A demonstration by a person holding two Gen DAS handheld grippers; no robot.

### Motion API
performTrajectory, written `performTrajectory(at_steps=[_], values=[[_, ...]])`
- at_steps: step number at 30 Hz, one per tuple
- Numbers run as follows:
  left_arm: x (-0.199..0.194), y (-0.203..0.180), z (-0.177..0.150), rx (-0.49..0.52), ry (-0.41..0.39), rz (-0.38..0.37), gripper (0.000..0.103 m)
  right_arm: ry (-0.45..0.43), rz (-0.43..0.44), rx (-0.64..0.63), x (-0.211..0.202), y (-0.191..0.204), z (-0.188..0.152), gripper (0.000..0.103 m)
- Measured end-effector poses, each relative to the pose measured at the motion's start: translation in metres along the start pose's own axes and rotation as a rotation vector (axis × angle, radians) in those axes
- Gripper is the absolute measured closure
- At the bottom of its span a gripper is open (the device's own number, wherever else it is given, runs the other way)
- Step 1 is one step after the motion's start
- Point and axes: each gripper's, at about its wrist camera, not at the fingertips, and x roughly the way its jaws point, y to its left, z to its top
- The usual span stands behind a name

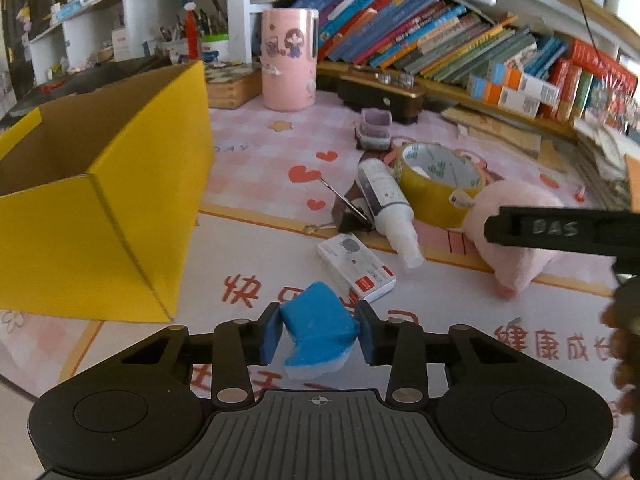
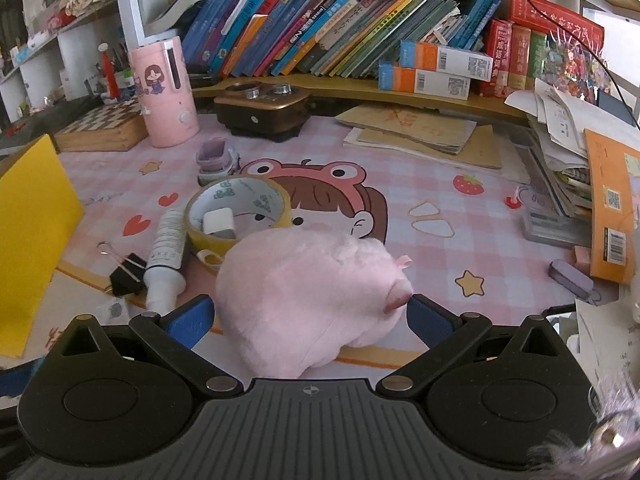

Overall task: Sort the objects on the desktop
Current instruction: 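Close left tool on blue sponge while right tool grasps pink pig plush, then lift and carry blue sponge with left tool while right tool carries pig toward box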

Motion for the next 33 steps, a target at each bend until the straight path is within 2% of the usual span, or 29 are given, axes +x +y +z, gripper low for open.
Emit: performTrajectory(at_steps=[8, 14, 16, 22, 26, 33], values=[[-0.020, 0.006, -0.001, -0.006, -0.010, -0.035, 0.066, 0.023, -0.008, -0.020, 0.022, 0.000, 0.004, 0.000], [-0.028, 0.008, -0.003, -0.003, -0.008, -0.028, 0.066, 0.019, -0.025, -0.045, 0.035, 0.000, 0.005, 0.000], [-0.030, 0.010, -0.004, -0.006, -0.009, -0.023, 0.066, 0.008, -0.023, -0.054, 0.035, -0.001, 0.005, 0.007], [-0.035, 0.010, -0.003, -0.011, -0.024, -0.028, 0.066, -0.019, -0.008, -0.048, 0.023, -0.004, 0.004, 0.017], [-0.041, 0.007, -0.001, -0.009, -0.043, -0.048, 0.066, -0.043, 0.015, -0.033, 0.004, -0.005, 0.003, 0.018], [-0.051, 0.007, -0.003, -0.025, -0.071, -0.074, 0.066, -0.036, 0.065, 0.016, -0.035, -0.006, -0.004, 0.017]])
